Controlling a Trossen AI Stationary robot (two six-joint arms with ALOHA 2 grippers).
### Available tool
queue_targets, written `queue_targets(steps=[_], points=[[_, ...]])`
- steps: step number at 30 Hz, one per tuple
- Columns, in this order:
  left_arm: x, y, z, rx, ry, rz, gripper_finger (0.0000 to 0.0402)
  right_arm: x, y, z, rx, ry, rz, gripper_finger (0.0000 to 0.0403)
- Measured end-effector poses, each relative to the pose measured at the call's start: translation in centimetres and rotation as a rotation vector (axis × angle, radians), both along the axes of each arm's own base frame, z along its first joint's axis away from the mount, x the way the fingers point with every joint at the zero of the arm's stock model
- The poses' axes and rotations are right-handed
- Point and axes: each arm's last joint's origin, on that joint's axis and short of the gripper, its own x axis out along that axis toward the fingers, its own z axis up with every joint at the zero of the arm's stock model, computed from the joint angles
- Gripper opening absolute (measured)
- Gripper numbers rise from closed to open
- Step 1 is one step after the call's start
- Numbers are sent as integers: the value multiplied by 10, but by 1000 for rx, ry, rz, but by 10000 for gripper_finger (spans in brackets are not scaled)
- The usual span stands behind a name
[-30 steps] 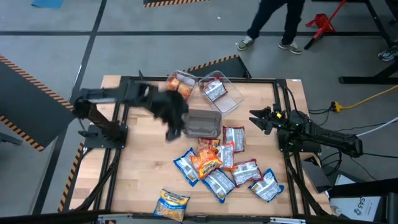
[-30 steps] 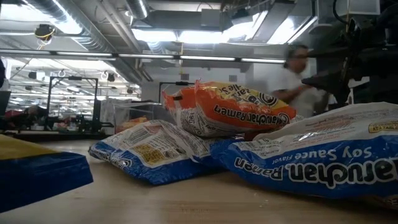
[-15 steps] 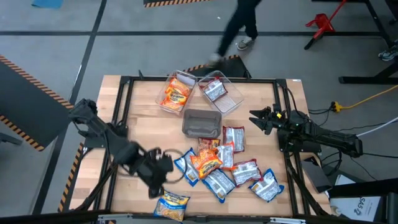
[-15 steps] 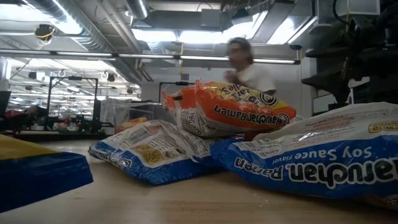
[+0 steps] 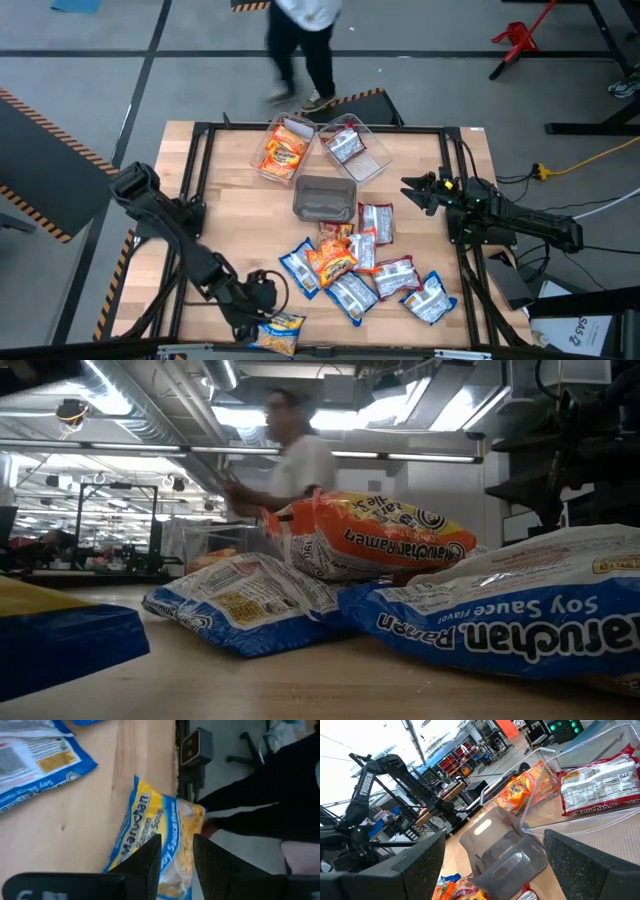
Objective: Sort Maruchan noodles
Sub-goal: Put the blue noodle pack into the black transparent bin
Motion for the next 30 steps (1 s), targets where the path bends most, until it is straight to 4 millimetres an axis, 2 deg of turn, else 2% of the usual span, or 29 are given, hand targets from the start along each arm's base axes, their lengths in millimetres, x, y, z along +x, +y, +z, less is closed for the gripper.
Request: queue_targets(steps=[9, 19, 23, 30], points=[[17, -18, -38, -7, 14, -68, 105, 0, 0, 0, 2, -1, 0, 324], [20, -23, -67, 7, 124, -122, 105, 0, 0, 0, 2, -1, -1, 324], [22, -16, -71, 52, 162, -96, 105, 0, 0, 0, 2, 0, -1, 324], [32, 14, -76, 178, 243, -56, 105, 0, 0, 0, 2, -1, -1, 324]])
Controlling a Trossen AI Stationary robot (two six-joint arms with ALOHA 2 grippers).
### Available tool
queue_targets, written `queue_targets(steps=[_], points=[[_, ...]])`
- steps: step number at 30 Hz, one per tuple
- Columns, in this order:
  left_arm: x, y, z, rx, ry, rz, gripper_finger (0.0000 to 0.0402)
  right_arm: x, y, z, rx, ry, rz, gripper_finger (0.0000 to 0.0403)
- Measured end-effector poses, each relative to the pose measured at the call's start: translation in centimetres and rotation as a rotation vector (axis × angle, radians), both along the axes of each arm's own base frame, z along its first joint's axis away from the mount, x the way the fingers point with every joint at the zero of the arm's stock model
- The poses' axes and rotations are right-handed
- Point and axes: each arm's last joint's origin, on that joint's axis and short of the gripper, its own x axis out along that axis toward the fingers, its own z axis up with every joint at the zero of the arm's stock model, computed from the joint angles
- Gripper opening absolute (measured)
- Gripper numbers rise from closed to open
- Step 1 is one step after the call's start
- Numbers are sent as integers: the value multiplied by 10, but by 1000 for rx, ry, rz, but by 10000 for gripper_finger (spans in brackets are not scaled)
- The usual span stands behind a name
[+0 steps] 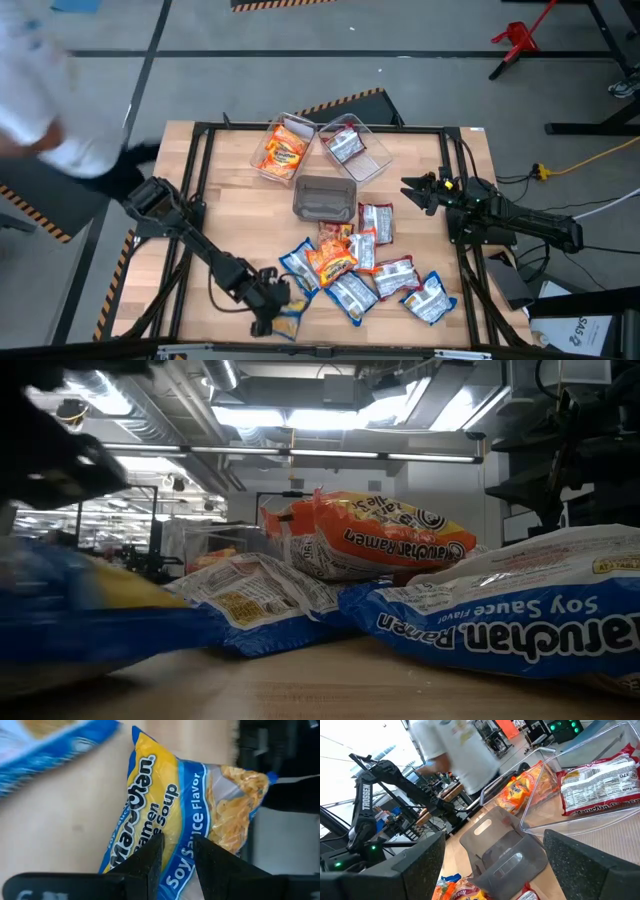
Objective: Sort Maruchan noodles
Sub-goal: Put the blue noodle pack into the black transparent bin
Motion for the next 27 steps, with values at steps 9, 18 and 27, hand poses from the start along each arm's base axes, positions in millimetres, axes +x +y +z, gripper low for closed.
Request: queue_targets(steps=[9, 18, 27], points=[[16, 55, 8, 184, 22, 129, 104, 0, 0, 0, 1, 0, 0, 324], [-12, 82, 74, 106, -55, 400, 104, 0, 0, 0, 1, 0, 0, 324], [-57, 84, 106, 69, -72, 732, 108, 0, 0, 0, 1, 0, 0, 324]])
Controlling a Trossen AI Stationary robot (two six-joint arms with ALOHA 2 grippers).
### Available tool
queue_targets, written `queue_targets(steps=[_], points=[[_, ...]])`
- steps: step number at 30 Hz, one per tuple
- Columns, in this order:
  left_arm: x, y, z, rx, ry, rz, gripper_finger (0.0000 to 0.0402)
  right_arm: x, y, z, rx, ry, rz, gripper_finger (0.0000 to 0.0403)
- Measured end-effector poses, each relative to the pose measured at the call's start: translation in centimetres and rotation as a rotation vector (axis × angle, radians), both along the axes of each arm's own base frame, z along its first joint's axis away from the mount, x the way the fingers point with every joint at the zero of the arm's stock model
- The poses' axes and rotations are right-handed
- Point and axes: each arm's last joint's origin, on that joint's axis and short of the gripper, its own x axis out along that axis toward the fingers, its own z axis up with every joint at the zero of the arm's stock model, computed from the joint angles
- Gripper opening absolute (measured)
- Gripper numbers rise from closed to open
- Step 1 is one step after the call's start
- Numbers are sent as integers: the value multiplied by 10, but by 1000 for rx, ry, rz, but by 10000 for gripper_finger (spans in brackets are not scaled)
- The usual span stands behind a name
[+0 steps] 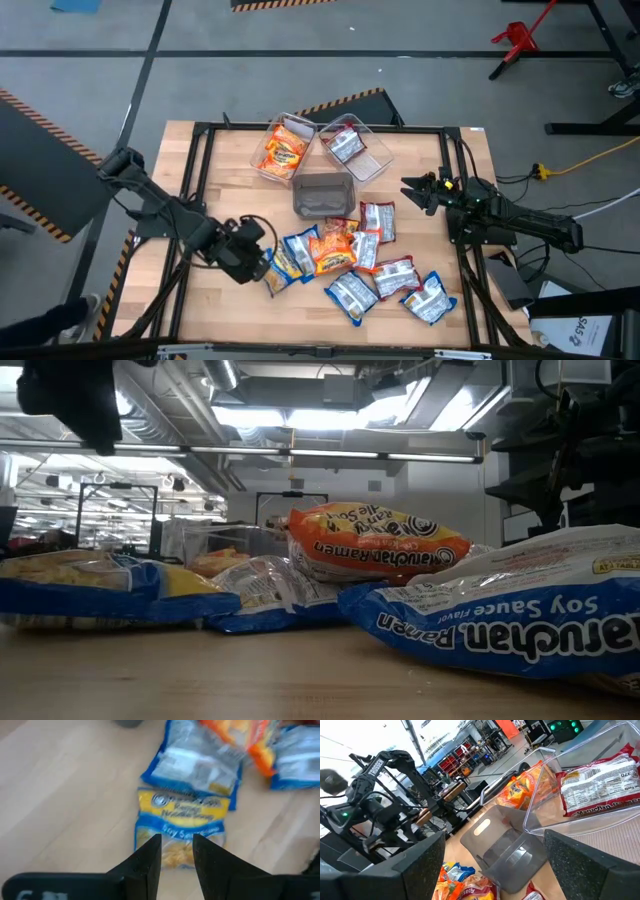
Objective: Sort Maruchan noodles
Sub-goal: Put the blue noodle pack into the black transparent bin
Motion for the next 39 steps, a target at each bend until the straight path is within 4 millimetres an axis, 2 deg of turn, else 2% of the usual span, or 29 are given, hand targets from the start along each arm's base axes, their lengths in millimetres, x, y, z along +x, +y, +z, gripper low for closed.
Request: queue_targets(steps=[3, 9, 13, 17, 20, 31, 39], points=[[1, -3, -2, -31, -14, 61, 124, 0, 0, 0, 0, 0, 0, 324], [3, -12, -15, -43, 37, 56, 177, 0, 0, 0, 1, 0, 1, 324], [-1, -9, -38, -84, 129, 82, 212, 0, 0, 0, 1, 0, 1, 324], [-4, -1, -66, -158, 124, 155, 234, 0, 0, 0, 1, 0, 1, 324], [-3, 4, -79, -212, 61, 165, 240, 0, 0, 0, 0, 0, 0, 324], [-8, 25, -117, -273, 15, 184, 242, 0, 0, 0, -7, 2, 1, 324], [-7, 32, -128, -356, -52, 127, 235, 0, 0, 0, -11, 3, 0, 324]])
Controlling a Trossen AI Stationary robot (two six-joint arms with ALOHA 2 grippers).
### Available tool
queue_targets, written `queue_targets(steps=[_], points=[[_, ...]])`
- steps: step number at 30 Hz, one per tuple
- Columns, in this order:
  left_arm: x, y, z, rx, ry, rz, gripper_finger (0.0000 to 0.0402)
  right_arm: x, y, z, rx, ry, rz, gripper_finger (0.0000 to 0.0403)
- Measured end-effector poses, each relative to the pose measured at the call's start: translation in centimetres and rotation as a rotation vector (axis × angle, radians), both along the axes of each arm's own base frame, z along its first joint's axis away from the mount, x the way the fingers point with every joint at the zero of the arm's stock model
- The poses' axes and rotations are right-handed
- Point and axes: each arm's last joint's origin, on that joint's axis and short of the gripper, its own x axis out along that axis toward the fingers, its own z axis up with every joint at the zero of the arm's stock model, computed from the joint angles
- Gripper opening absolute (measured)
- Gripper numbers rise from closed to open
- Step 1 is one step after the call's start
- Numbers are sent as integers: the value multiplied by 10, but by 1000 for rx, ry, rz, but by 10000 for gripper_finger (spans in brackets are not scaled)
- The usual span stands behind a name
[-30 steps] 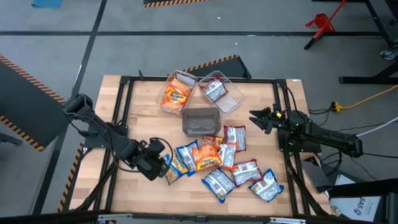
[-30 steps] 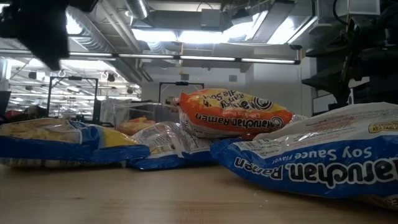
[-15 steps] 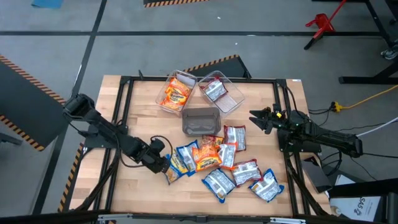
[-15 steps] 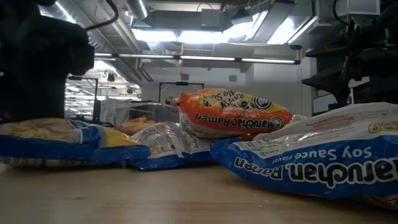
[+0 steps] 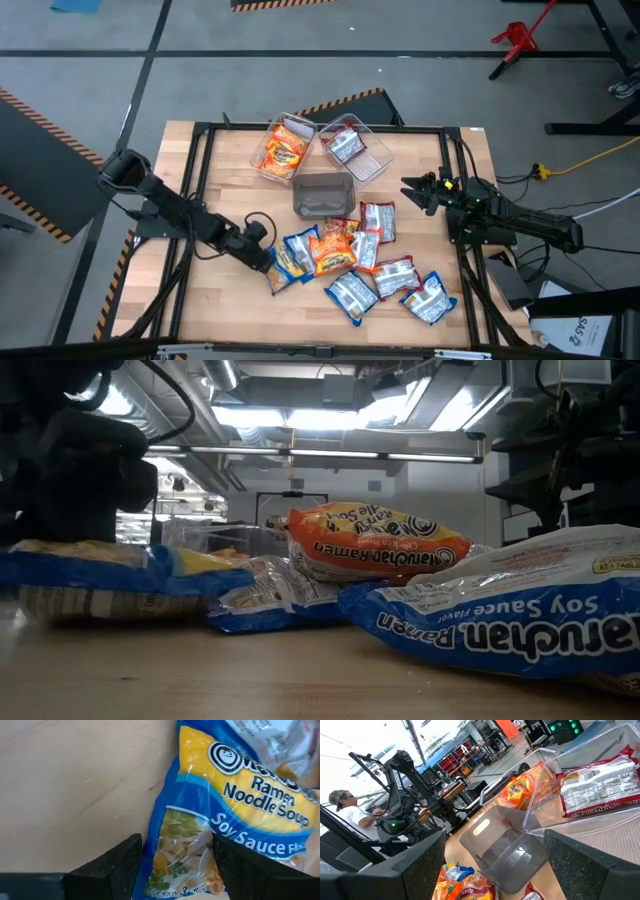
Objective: Sort Maruchan noodles
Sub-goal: Put the blue noodle pack into the black transparent bin
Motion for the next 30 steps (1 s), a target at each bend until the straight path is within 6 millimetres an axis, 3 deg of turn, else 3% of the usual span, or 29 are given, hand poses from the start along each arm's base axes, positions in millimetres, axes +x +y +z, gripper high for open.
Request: queue_targets(steps=[4, 15, 22, 30], points=[[4, 3, -1, -43, -8, 6, 193, 0, 0, 0, -3, 0, 0, 324], [10, 1, 3, -104, -71, -21, 15, 0, 0, 0, -6, 2, 0, 324], [15, -2, 8, -202, -122, 9, 4, 0, 0, 0, -23, 6, 0, 324], [30, -9, 26, -397, -322, 92, 2, 0, 0, 0, -23, 5, 1, 324]])
